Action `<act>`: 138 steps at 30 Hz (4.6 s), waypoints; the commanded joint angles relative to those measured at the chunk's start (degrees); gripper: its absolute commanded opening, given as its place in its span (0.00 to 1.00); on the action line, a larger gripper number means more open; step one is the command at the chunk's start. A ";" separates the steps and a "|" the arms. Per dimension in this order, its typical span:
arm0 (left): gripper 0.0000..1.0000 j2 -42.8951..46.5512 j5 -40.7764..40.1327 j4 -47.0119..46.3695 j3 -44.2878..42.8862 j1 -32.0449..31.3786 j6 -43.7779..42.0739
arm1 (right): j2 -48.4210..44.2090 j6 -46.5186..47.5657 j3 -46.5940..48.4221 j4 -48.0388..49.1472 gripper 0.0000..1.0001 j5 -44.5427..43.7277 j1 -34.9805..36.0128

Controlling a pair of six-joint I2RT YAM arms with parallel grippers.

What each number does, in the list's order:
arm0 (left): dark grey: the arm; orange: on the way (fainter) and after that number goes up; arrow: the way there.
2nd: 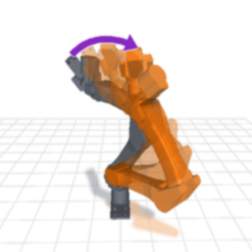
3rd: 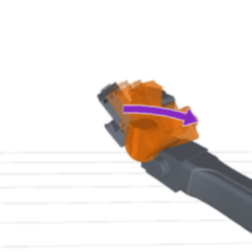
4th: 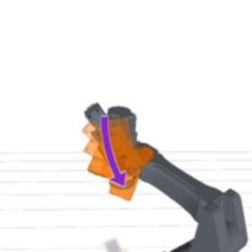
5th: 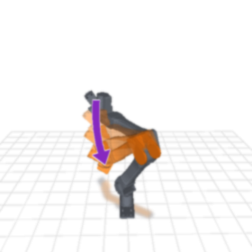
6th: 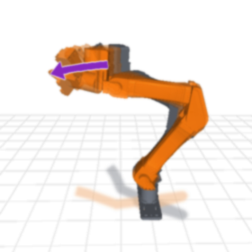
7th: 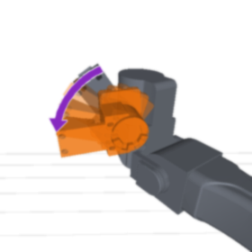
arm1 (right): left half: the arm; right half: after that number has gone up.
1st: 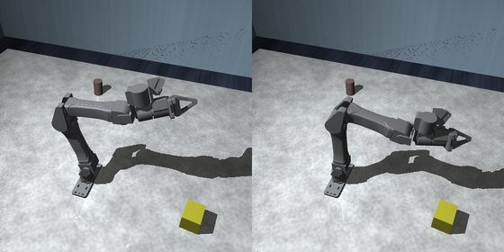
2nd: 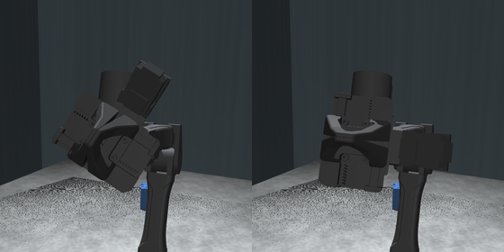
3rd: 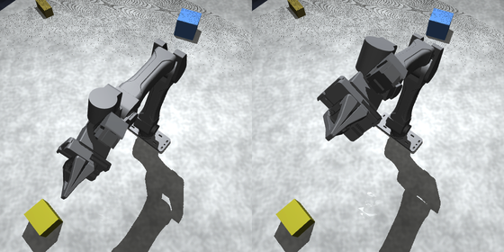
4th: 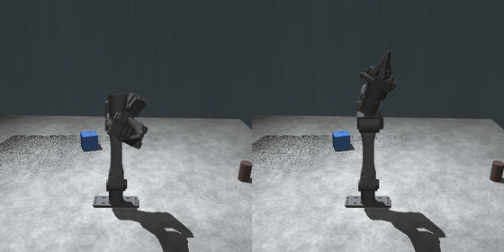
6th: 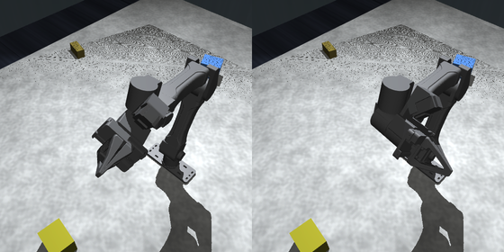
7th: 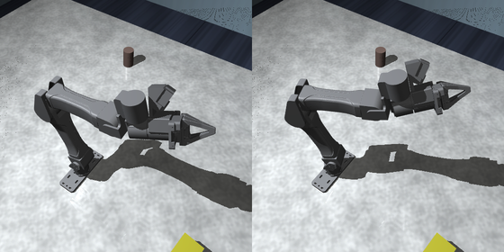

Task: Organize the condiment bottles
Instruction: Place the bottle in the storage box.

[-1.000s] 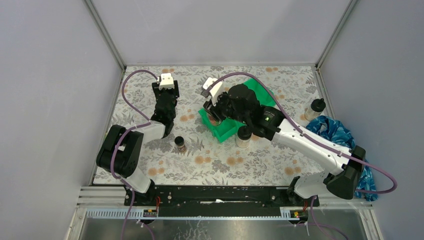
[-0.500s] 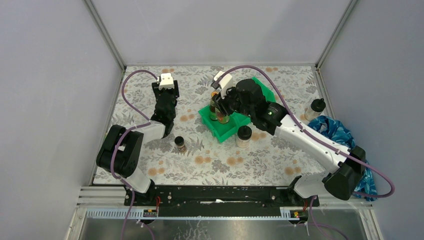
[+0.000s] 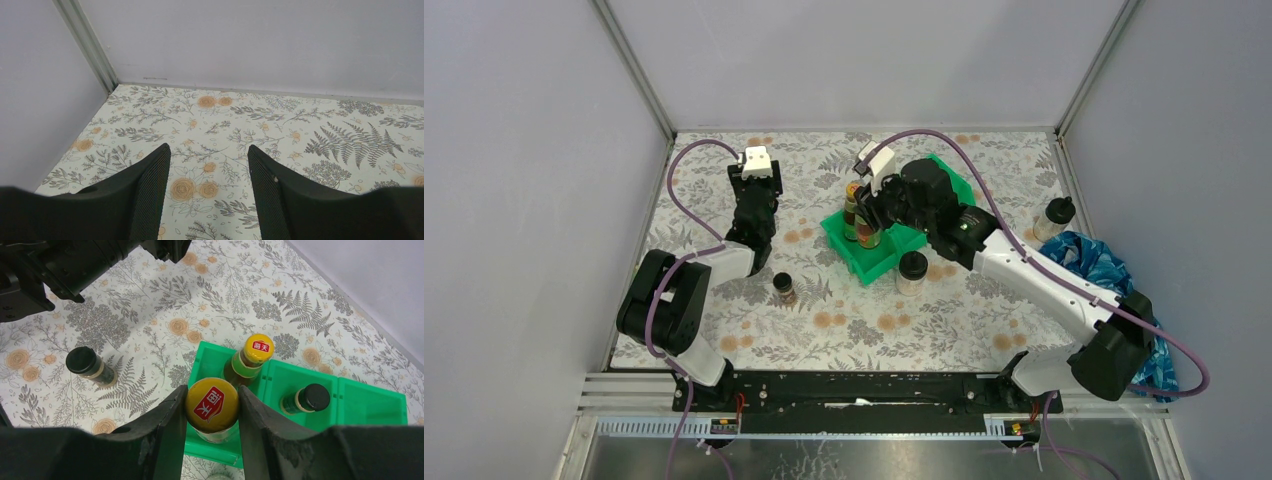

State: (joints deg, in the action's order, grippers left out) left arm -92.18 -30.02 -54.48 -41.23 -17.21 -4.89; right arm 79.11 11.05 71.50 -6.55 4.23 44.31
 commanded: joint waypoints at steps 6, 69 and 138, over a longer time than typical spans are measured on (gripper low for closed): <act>0.64 -0.37 -1.62 -5.02 0.45 -0.19 -0.30 | -2.25 -1.18 0.10 11.25 0.00 2.42 -1.72; 0.64 -1.88 -1.71 -5.98 0.25 -0.28 -0.22 | 2.93 -6.69 -9.77 22.47 0.00 9.39 -8.06; 0.64 -3.36 -2.55 -7.22 0.28 -1.42 -0.49 | 7.03 -8.83 -12.09 24.54 0.06 12.20 -9.74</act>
State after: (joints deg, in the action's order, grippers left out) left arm -94.72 -31.07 -57.08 -41.25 -18.35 -4.93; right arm 86.56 3.14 58.19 11.51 14.68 35.07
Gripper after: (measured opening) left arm 0.635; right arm 0.447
